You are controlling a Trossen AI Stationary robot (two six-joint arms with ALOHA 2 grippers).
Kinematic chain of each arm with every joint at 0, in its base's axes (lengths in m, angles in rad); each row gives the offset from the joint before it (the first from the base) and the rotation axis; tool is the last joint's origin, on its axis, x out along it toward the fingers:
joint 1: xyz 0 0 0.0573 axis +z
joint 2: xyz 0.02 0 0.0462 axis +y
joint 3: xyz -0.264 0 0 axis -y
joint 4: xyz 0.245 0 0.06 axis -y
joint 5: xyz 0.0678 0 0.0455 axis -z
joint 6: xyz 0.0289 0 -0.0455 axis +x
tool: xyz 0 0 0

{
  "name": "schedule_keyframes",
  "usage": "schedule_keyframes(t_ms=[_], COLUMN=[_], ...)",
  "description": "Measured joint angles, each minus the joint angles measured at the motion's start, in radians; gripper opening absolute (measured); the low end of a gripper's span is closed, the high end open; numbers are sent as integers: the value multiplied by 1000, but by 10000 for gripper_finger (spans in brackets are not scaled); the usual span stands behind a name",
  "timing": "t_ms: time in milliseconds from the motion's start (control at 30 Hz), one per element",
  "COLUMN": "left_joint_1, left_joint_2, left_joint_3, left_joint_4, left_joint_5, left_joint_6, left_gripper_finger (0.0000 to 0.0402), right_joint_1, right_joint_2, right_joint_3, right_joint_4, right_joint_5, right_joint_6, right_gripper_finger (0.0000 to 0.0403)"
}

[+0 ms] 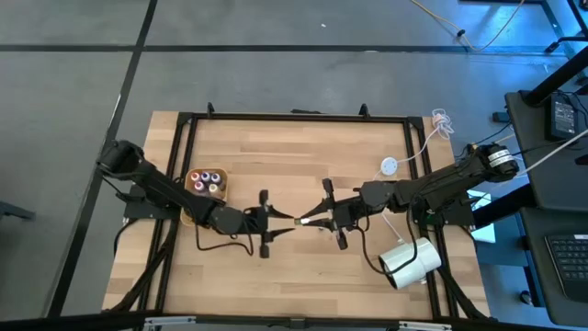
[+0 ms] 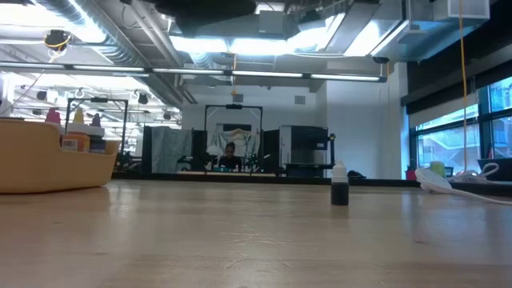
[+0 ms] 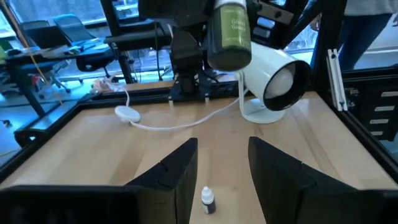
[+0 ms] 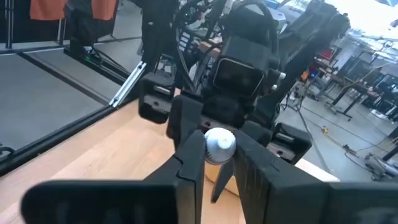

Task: Pick & Place food coloring
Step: Put the small green food coloring bottle into the yellow bin

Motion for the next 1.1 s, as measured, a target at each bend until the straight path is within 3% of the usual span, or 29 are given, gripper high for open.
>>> schedule_keyframes(t_ms=[600,867,1100], left_joint_1=[12,12,13], left_joint_2=[45,45,45], left_joint_3=[36,36,36], left_joint_4=[124,120,120], left_joint_5=[7,23,45], left_joint_6=[5,5,5], left_gripper_finger=[127,87,62], right_joint_1=[2,2,3], right_joint_2=[56,56,56], right_joint_3=[0,0,0], right_joint_4=[2,7,3], right_joint_5=[1,3,27], right_joint_6=[23,23,22], right_gripper_finger=[71,71,95])
